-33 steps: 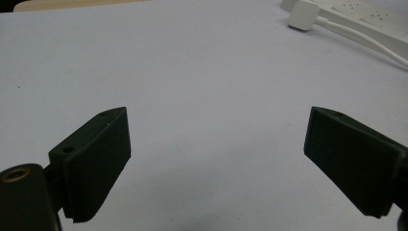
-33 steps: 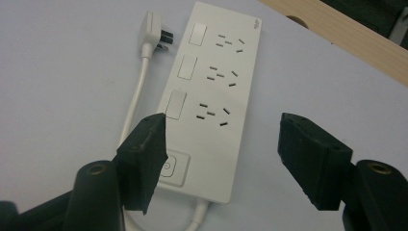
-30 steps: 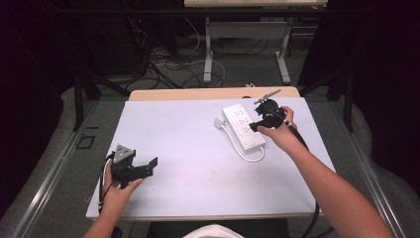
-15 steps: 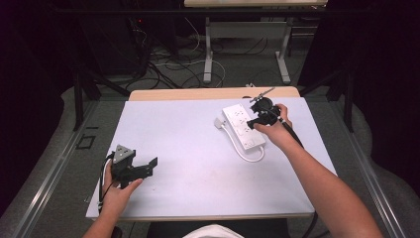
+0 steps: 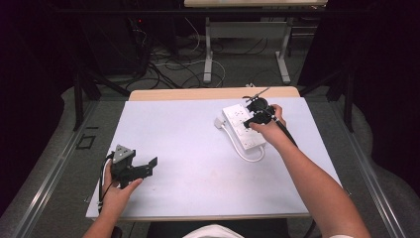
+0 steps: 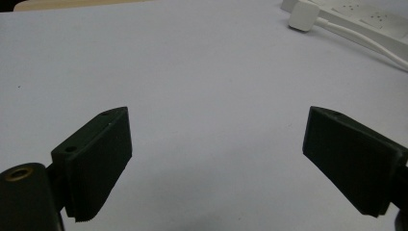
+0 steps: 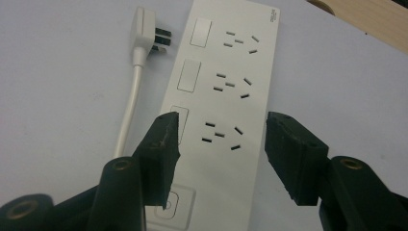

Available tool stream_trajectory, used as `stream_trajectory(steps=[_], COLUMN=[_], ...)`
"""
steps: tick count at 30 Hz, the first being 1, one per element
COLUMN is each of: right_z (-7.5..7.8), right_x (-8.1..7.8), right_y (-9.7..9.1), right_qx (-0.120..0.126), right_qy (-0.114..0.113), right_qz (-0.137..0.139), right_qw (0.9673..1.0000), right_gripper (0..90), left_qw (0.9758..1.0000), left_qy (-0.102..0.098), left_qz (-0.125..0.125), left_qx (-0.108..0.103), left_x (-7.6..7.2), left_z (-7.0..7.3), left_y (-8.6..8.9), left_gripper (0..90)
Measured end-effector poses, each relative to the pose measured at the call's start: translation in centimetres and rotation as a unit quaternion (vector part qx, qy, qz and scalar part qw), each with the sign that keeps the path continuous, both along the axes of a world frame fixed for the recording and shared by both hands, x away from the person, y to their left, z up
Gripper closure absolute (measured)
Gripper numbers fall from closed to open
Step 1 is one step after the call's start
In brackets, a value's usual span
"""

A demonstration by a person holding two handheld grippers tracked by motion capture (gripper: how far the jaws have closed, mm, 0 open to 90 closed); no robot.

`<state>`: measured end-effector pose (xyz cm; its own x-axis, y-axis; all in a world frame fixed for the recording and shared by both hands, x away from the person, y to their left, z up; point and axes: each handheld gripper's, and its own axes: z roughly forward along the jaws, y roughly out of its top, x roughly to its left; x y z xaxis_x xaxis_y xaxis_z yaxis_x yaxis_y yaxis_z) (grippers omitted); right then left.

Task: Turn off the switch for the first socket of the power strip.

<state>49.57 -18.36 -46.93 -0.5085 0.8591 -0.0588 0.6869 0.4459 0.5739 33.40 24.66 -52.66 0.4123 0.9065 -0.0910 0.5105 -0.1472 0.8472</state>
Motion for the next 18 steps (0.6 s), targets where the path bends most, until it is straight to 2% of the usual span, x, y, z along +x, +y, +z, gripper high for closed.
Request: stream_trajectory(steps=[3, 8, 14, 18], right_z=[-0.2, -0.6, -0.8, -1.0], right_x=[0.3, 0.8, 1.0, 1.2], right_y=[-0.2, -0.1, 0.1, 0.5], right_qx=[-0.001, 0.012, 0.011, 0.019], right_qy=[0.001, -0.001, 0.002, 0.009], right_qz=[-0.005, -0.011, -0.008, -0.010], right_qw=[1.0000, 0.9999, 0.9999, 0.9997], right_gripper=[50.5, 58.0, 67.0, 72.7], left_qw=[1.0000, 1.0000, 1.0000, 1.0000], left_qy=[0.000, -0.001, 0.002, 0.002], left_qz=[0.000, -0.001, -0.002, -0.002], left_qx=[0.000, -0.001, 0.000, 0.000], left_x=[0.0, 0.0, 0.0, 0.1], left_z=[0.0, 0.0, 0.0, 0.0], left_y=[0.0, 0.0, 0.0, 0.0], left_gripper=[9.8, 9.9, 10.0, 10.0])
